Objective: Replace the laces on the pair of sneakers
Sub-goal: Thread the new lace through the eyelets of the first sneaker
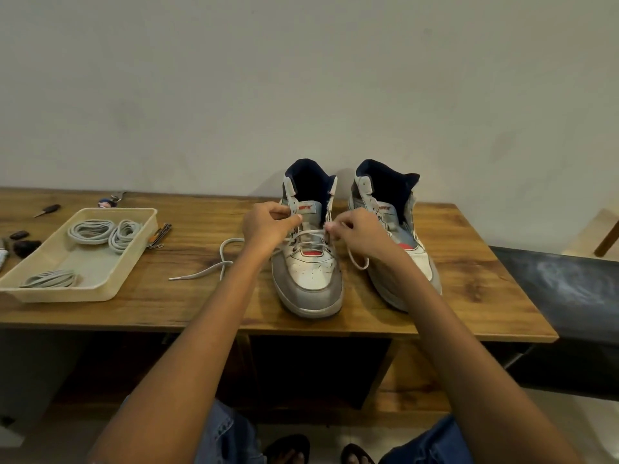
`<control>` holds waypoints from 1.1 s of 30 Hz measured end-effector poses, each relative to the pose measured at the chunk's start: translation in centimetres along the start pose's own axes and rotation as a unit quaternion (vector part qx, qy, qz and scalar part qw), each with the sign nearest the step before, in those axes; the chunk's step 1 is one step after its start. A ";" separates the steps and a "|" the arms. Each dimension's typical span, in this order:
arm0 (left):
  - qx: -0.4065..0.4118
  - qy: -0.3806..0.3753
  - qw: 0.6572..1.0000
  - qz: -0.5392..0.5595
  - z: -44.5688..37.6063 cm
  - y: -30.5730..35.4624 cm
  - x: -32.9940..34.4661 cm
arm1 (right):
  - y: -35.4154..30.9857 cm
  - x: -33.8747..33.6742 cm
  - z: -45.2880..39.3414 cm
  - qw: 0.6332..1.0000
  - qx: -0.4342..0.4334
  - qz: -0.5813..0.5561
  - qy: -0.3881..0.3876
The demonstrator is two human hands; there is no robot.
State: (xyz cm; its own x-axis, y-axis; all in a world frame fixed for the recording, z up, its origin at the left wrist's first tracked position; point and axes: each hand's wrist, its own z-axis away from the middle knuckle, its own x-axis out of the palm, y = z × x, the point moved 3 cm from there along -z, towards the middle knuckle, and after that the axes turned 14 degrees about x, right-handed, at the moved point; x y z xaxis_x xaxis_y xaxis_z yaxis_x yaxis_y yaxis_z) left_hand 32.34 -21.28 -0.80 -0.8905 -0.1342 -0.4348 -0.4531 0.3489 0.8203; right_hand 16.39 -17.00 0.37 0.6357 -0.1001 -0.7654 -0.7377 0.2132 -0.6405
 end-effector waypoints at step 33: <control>0.033 -0.128 0.979 -0.156 0.0 -0.4 -0.5 | 1.6 -6.0 0.7 0.930 0.081 -0.359 -0.019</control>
State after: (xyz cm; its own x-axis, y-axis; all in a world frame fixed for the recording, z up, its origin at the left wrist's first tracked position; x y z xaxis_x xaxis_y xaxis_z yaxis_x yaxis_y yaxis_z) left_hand 32.93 -21.36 -0.89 -0.6654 -0.0100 -0.7464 -0.6903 0.3887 0.6102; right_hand 11.58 -15.35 4.02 0.9609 -0.2389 -0.1398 -0.0784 0.2493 -0.9652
